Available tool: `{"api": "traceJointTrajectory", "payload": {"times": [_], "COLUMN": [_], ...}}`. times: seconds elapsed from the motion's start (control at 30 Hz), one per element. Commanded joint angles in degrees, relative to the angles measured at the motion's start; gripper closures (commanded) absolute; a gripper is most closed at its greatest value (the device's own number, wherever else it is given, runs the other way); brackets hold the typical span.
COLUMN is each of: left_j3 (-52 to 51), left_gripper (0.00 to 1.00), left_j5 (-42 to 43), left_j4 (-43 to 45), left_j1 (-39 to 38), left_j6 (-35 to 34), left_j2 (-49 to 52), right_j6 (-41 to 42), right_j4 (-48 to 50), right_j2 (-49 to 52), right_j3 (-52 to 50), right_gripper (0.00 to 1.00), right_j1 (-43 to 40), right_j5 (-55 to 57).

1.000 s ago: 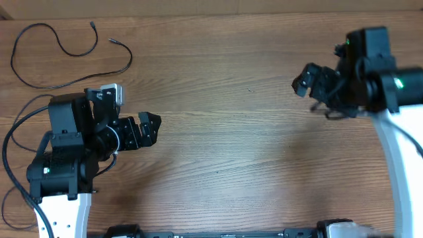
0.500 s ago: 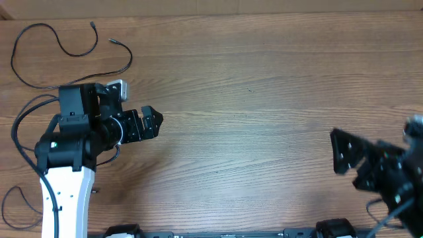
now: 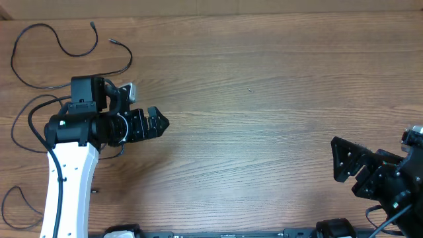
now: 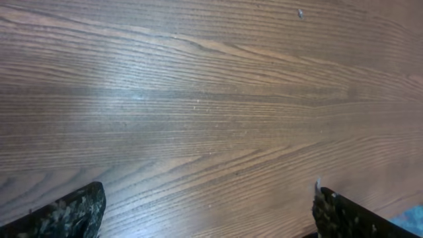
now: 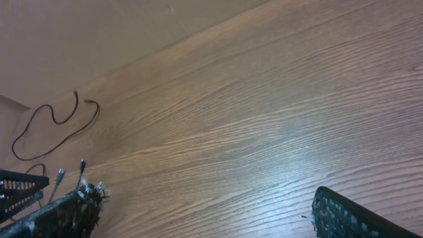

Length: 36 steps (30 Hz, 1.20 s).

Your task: Untangle cables

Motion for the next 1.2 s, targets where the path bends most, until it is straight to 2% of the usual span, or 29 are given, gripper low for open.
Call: {"api": "traceJointTrajectory", "payload": {"times": [0.0, 0.07, 0.2, 0.33, 0.37, 0.5, 0.63, 0.9, 1.17], "left_j3": [0.83, 0.39, -3.08, -10.1, -13.38, -17.0, -17.25, -17.27, -17.27], "left_gripper": [0.0, 0.0, 0.01, 0.0, 0.0, 0.0, 0.0, 0.0, 0.0], "left_j5": [-5.42, -8.28, -8.87, -11.43, -11.58, -12.87, -16.7, -16.72, -16.72], "left_j4": [-1.64, -2.43, -1.18, 0.46, 1.42, 2.84, 2.69, 1.31, -4.33], "left_j1": [-1.11, -1.75, -2.64, -2.64, -2.62, -2.62, -2.62, -2.62, -2.62], "left_j6": [2.4, 2.34, 2.34, -0.26, -0.52, -0.48, -0.44, -0.46, -0.46], "left_j2": [-6.99, -12.02, -24.48, -39.69, -46.4, -56.08, -59.93, -60.0, -60.0], "right_j6": [0.04, 0.04, 0.07, 0.07, 0.07, 0.07, 0.07, 0.07, 0.07], "right_j4": [-0.11, -0.07, 0.24, 1.33, 1.97, 3.8, 4.31, 4.31, 4.24], "right_j2": [0.02, 0.0, 0.02, 0.02, 0.02, 0.02, 0.02, 0.02, 0.02], "right_j3": [-0.17, -0.17, -0.22, -0.44, -0.44, -0.44, -0.44, -0.44, -0.44], "right_gripper": [0.0, 0.0, 0.0, 0.0, 0.0, 0.0, 0.0, 0.0, 0.0], "right_j1": [0.26, 0.26, 0.26, 0.26, 0.26, 0.26, 0.26, 0.26, 0.26], "right_j5": [1.14, 1.25, 1.46, 2.45, 2.54, 2.58, 2.56, 2.49, 2.49]}}
